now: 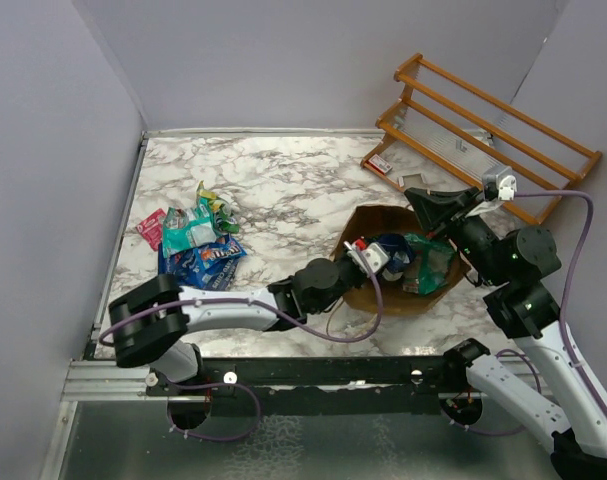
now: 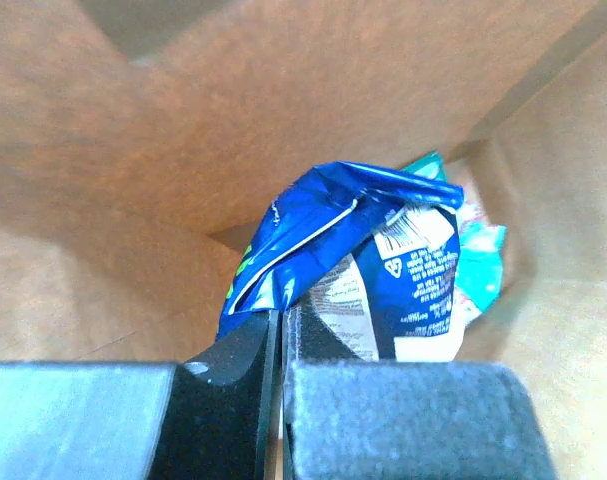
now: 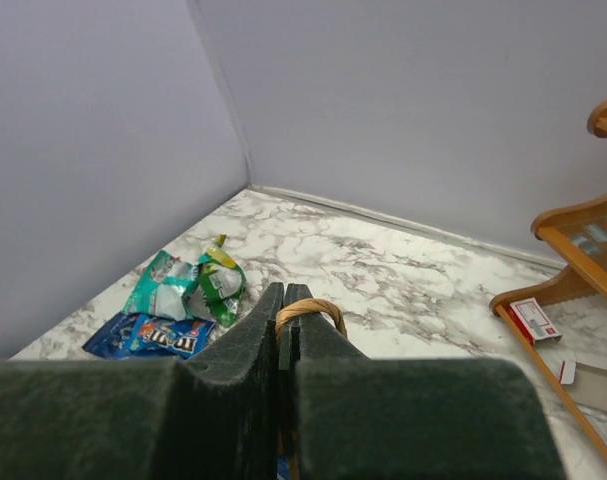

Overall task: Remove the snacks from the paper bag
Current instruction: Take out the snack from the paper bag, then place the snack at the center of the board.

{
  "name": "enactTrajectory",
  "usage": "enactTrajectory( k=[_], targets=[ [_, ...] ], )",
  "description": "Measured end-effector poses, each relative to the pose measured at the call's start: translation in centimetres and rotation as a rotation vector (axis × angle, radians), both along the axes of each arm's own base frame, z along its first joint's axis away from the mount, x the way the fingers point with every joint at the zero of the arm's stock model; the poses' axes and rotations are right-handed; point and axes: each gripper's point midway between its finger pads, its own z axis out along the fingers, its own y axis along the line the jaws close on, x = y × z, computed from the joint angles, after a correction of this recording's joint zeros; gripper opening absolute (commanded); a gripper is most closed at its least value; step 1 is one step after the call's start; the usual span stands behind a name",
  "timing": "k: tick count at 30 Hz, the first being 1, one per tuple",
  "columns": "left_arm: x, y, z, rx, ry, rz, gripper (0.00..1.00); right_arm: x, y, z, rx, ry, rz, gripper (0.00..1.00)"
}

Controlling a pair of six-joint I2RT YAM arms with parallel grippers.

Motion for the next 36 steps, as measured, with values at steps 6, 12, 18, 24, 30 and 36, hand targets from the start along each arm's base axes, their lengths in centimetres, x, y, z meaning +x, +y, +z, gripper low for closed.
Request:
enactTrajectory(
  k=[6,12,18,24,30,36],
  targets=[
    [-3.9,1.7,5.1,-0.105,0.007,-0.177,0.0,0.5,-0.7,-0.2,0.016,0.015,-0.047,0.02],
    [-6.4,4.0,9.4,-0.146,-0.022,-0.267,0.0,0.8,-0.9,-0.3,0.027,0.024,-0.064,0.02],
    [-7.0,8.1,14.7,-0.214,-0.135,-0.232,0.0,1.0,-0.8,-0.5,0.028,0.033,-0.063,0.02],
    [-4.4,13.3,17.7,-0.244,-0.222,0.016,0.0,1.1,-0.7,-0.6,0.028,0.038,-0.063,0.02],
    [-0.8,19.7,16.4,-0.181,-0.249,0.376,0.0,1.1,-0.7,-0.7,0.027,0.039,-0.064,0.03],
    [1.1,28.1,15.6,-0.25,-0.226,0.692,0.0,1.4,-0.6,-1.1,0.022,0.049,-0.065,0.02]
  ],
)
